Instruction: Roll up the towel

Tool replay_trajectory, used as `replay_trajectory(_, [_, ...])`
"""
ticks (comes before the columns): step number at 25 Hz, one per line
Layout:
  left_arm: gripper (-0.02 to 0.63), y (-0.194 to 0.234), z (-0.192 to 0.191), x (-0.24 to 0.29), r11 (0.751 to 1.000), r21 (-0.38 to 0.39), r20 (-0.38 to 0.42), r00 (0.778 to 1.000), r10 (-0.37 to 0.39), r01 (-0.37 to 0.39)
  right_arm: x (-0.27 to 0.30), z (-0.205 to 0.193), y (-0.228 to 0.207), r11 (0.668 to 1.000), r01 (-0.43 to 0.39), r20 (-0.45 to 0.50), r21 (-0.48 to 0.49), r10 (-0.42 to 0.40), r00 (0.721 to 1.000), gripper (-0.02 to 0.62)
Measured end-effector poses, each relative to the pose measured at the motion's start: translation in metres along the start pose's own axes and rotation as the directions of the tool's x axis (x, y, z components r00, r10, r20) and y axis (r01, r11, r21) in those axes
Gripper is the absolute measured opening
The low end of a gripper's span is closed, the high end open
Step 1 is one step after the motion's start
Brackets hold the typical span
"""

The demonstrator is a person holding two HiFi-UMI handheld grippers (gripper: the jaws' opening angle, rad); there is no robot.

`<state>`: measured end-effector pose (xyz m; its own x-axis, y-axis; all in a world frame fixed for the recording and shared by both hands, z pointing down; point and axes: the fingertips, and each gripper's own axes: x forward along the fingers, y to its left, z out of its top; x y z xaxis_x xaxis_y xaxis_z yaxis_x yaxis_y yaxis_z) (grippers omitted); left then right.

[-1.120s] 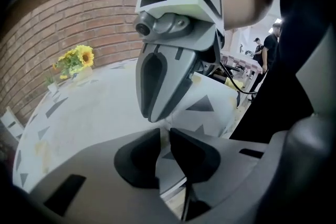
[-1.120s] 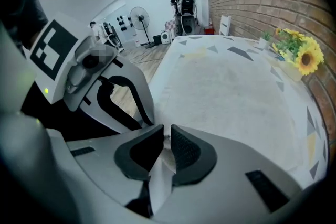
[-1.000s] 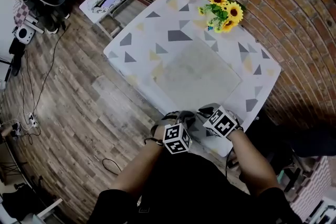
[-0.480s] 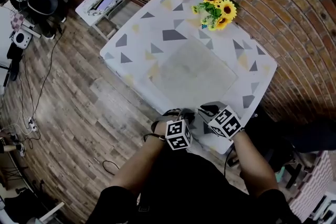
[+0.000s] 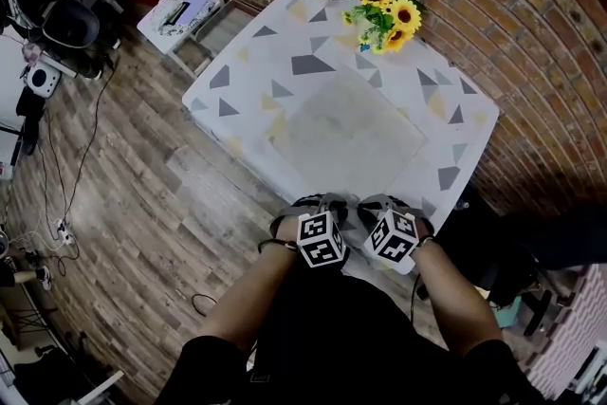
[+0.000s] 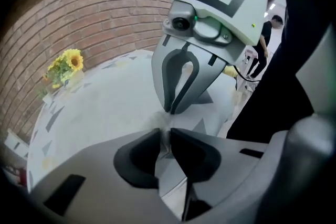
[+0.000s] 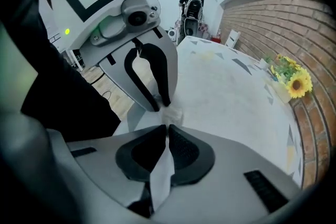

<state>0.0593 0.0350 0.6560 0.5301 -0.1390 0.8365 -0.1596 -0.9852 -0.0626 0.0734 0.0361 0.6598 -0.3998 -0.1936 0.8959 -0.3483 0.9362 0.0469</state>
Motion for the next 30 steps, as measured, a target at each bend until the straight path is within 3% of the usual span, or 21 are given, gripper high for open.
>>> replay_trajectory(4, [0.137, -0.006, 0.007, -0.008, 0.996, 0.067, -0.003, 0.998, 0.059, -0.059, -0.007, 0.004, 0.005, 0.998, -0.016, 0.027, 0.055, 0.014, 1.0, 0.028])
replay_trajectory(11, [0.129, 0.002, 0.005, -0.002, 0.992, 0.09, -0.03, 0.995, 0.094, -0.091, -0.015, 0.013, 0.004, 0.989, -0.065, 0.07, 0.13, 0.056, 0.996, 0.027])
replay_trajectory(15, [0.056, 0.004, 0.002, 0.002, 0.997, 0.073, -0.043, 0.998, 0.04, -0.037, -0.017, 0.017, -0.004, 0.989, -0.049, 0.065, 0.139, 0.04, 0.997, 0.029])
replay_trajectory(17, [0.048, 0.002, 0.0, 0.005, 0.999, 0.038, -0.045, 0.999, -0.012, 0.014, -0.02, 0.023, -0.007, 0.995, -0.018, 0.071, 0.096, 0.011, 0.997, 0.042])
replay_trajectory(20, [0.044, 0.002, 0.0, 0.004, 0.994, -0.037, -0.027, 0.994, -0.104, 0.103, -0.019, 0.033, 0.002, 0.999, -0.031, 0.084, -0.01, 0.032, 0.996, 0.077])
replay_trajectory(24, [0.046, 0.005, 0.002, -0.001, 0.98, -0.071, -0.017, 0.982, -0.189, 0.187, -0.002, 0.028, 0.002, 0.995, -0.035, 0.02, -0.098, 0.037, 0.999, 0.056])
replay_trajectory(27, [0.048, 0.008, 0.0, -0.004, 0.98, -0.041, -0.032, 0.98, -0.196, 0.195, 0.003, 0.03, -0.002, 0.994, -0.063, 0.014, -0.084, 0.065, 0.998, 0.043])
replay_trajectory(29, [0.06, 0.013, -0.001, -0.007, 0.988, 0.001, -0.042, 0.987, -0.156, 0.156, 0.005, 0.031, -0.005, 0.993, -0.102, 0.004, -0.059, 0.103, 0.995, 0.038])
replay_trajectory(30, [0.099, 0.016, -0.002, -0.009, 0.992, 0.034, -0.05, 0.992, -0.119, 0.121, 0.005, 0.031, -0.007, 0.991, -0.127, 0.001, -0.035, 0.127, 0.992, 0.038])
